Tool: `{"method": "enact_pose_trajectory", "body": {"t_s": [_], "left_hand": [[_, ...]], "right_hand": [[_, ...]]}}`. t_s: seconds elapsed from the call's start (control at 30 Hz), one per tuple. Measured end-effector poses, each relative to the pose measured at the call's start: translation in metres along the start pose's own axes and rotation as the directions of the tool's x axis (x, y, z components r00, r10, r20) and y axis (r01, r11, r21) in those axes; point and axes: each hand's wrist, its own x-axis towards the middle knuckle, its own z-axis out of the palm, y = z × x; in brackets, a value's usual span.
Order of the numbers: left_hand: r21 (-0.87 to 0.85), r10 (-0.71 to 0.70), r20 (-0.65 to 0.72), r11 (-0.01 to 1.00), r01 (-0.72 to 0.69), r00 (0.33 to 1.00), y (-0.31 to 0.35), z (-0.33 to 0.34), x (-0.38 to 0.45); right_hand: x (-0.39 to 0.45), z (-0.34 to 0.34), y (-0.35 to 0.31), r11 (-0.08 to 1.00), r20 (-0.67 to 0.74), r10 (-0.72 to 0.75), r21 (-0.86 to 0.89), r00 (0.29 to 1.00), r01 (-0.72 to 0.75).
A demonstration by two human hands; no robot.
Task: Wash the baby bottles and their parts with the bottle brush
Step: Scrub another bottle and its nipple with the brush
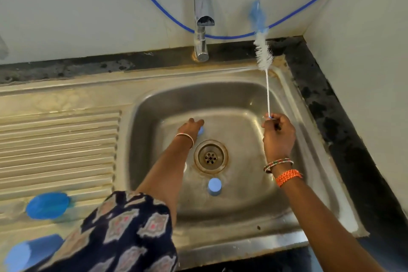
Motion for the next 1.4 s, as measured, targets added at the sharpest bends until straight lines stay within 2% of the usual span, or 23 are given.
{"method": "enact_pose_trajectory", "body": {"t_s": [0.17,0.27,0.33,0.4,0.47,0.53,0.57,0.63,0.67,0.7,0.73,0.8,0.87,0.93,1.1,1.2,1.3,1.33,1.4], "left_hand": [[0.093,-0.015,-0.07,0.995,0.021,0.997,-0.007,0.011,0.008],[0.047,-0.01,-0.072,0.999,0.014,0.997,-0.012,0.015,0.013],[-0.074,0.019,-0.149,0.997,-0.03,0.989,-0.007,0.015,0.013],[-0.354,-0.049,-0.243,0.934,-0.041,0.969,0.005,0.006,0.003],[-0.688,-0.164,-0.273,0.722,-0.073,0.948,0.021,-0.009,-0.01],[-0.919,-0.236,-0.203,0.38,-0.102,0.95,0.037,-0.029,-0.026],[-0.977,-0.243,-0.157,0.182,-0.113,0.957,0.047,-0.043,-0.039],[-0.975,-0.216,-0.043,-0.204,-0.088,0.975,0.065,-0.068,-0.068],[-0.941,-0.171,0.005,-0.334,-0.053,0.985,0.072,-0.079,-0.082],[-0.919,-0.119,0.022,-0.393,-0.026,0.993,0.078,-0.087,-0.094],[-0.913,-0.075,0.014,-0.407,-0.018,0.997,0.082,-0.093,-0.105],[-0.902,-0.004,-0.043,-0.43,-0.04,0.999,0.089,-0.102,-0.122],[-0.862,0.035,-0.11,-0.5,-0.078,0.993,0.093,-0.116,-0.135],[-0.844,-0.012,-0.166,-0.516,-0.148,0.986,0.092,-0.133,-0.15],[-0.847,-0.211,-0.21,-0.449,-0.285,0.955,0.074,-0.168,-0.184],[-0.906,-0.245,-0.238,-0.293,-0.306,0.94,0.058,-0.179,-0.205],[-0.943,-0.305,-0.301,-0.049,-0.33,0.904,0.044,-0.185,-0.22],[-0.943,-0.348,-0.321,0.027,-0.333,0.881,0.041,-0.187,-0.224],[-0.935,-0.43,-0.35,0.108,-0.337,0.832,0.034,-0.189,-0.228]], "right_hand": [[-0.004,-0.009,-0.007,1.0,0.013,-0.019,-0.008,1.0,0.019],[-0.002,-0.013,-0.016,0.997,0.002,-0.051,-0.064,0.999,0.051],[-0.002,-0.016,-0.02,0.993,-0.011,-0.074,-0.093,0.997,0.072],[-0.006,-0.021,-0.025,0.992,-0.03,-0.079,-0.101,0.996,0.075],[-0.014,-0.029,-0.031,0.993,-0.05,-0.076,-0.098,0.996,0.071],[-0.02,-0.039,-0.034,0.99,-0.055,-0.076,-0.12,0.996,0.069],[-0.025,-0.046,-0.035,0.988,-0.057,-0.082,-0.136,0.995,0.074],[-0.036,-0.061,-0.037,0.979,-0.053,-0.106,-0.18,0.993,0.095],[-0.043,-0.069,-0.038,0.973,-0.048,-0.124,-0.201,0.991,0.112],[-0.05,-0.076,-0.038,0.967,-0.047,-0.144,-0.219,0.988,0.131],[-0.06,-0.087,-0.037,0.962,-0.047,-0.168,-0.224,0.985,0.154],[-0.078,-0.107,-0.032,0.963,-0.039,-0.205,-0.186,0.978,0.194],[-0.09,-0.125,-0.027,0.958,-0.041,-0.244,-0.163,0.969,0.235],[-0.099,-0.142,-0.026,0.938,-0.036,-0.301,-0.192,0.953,0.289],[-0.111,-0.164,-0.035,0.826,0.043,-0.493,-0.29,0.869,0.483],[-0.113,-0.162,-0.043,0.78,0.069,-0.542,-0.329,0.838,0.532],[-0.114,-0.153,-0.056,0.752,0.113,-0.548,-0.367,0.829,0.547],[-0.115,-0.151,-0.062,0.718,0.111,-0.587,-0.387,0.802,0.579],[-0.116,-0.148,-0.078,0.576,0.043,-0.744,-0.462,0.666,0.674]]}}
